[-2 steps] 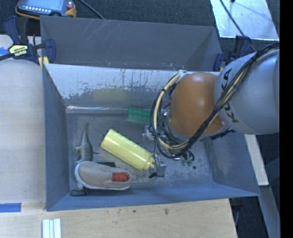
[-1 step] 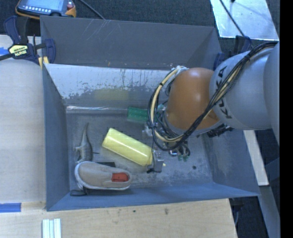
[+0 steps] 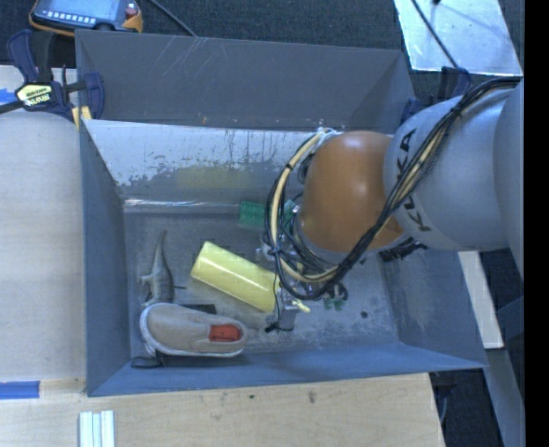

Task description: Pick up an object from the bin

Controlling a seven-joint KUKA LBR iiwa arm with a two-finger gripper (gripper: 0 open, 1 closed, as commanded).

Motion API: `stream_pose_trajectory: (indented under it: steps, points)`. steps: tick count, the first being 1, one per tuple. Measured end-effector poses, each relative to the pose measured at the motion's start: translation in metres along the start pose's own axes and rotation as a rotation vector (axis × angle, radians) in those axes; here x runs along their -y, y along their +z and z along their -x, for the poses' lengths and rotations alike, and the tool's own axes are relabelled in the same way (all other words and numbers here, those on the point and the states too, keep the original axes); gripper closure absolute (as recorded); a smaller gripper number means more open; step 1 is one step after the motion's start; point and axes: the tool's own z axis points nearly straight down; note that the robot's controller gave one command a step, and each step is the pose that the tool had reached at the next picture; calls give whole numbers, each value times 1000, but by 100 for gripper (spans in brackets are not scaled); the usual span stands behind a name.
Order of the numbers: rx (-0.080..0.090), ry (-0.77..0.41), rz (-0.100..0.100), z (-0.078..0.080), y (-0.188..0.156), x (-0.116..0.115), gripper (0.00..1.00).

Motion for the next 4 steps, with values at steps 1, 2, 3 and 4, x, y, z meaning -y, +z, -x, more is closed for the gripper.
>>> stream_pose_trajectory:
  steps: [1,2,3,4]
  points:
    - [12,-9,2,-23,25,-18,100]
    - [12,-9,2,-23,25,-18,100]
    - [0,-68,1,26,36,-17,100]
    - [4,-95,1,49,31,-13,100]
